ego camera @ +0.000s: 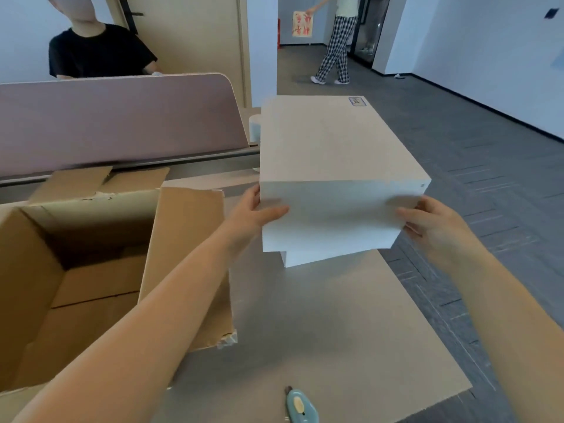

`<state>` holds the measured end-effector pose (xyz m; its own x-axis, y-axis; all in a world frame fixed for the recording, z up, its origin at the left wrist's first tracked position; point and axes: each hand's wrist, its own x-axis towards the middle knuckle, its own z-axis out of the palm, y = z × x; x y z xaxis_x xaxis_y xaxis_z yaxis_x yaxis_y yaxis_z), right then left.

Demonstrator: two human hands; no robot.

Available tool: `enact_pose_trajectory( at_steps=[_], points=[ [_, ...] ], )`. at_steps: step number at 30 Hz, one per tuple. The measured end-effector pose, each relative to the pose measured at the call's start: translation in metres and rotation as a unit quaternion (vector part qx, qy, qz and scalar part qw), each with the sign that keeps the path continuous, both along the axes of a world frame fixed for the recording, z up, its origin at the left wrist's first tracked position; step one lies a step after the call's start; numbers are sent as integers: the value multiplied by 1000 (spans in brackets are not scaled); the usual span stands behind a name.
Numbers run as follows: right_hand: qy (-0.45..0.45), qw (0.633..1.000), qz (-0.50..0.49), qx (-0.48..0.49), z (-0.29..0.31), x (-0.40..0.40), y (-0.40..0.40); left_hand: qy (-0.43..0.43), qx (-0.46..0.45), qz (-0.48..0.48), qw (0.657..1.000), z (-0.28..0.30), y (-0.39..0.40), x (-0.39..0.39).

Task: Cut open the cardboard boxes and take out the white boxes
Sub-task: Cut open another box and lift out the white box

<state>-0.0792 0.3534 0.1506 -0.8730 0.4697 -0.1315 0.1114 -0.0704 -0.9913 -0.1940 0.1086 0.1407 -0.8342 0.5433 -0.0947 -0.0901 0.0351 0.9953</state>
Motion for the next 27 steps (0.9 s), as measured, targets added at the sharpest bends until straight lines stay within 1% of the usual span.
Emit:
enact_pose_trajectory(
  at_steps=[3, 7, 9, 14, 16, 20, 23, 27],
  points=[
    [-38, 998, -49, 15, -15, 1, -8, -44, -6, 31, 999, -13, 5, 11],
    [-43, 998, -47, 26, -29, -5, -8, -105, -14, 36, 994, -21, 11, 18],
    [-48, 997, -45, 43, -32, -8, -5, -104, -6, 49, 993, -26, 17, 16],
    [-28, 997, -30, 62, -32, -28, 21, -88, 53, 103, 989, -26, 51, 11],
    [-22, 998, -15, 64, -31, -40, 36, -72, 54, 126, 988, -27, 66, 5],
    [-31, 995, 30, 85, -32, -60, 56, -69, 61, 162, 982, -28, 89, -7],
    [-40, 995, 49, 71, -37, -72, 64, -76, 60, 184, 978, -29, 96, -13],
    [-41, 994, 72, 78, -41, -82, 65, -81, 49, 210, 973, -29, 97, -20]
  ],
)
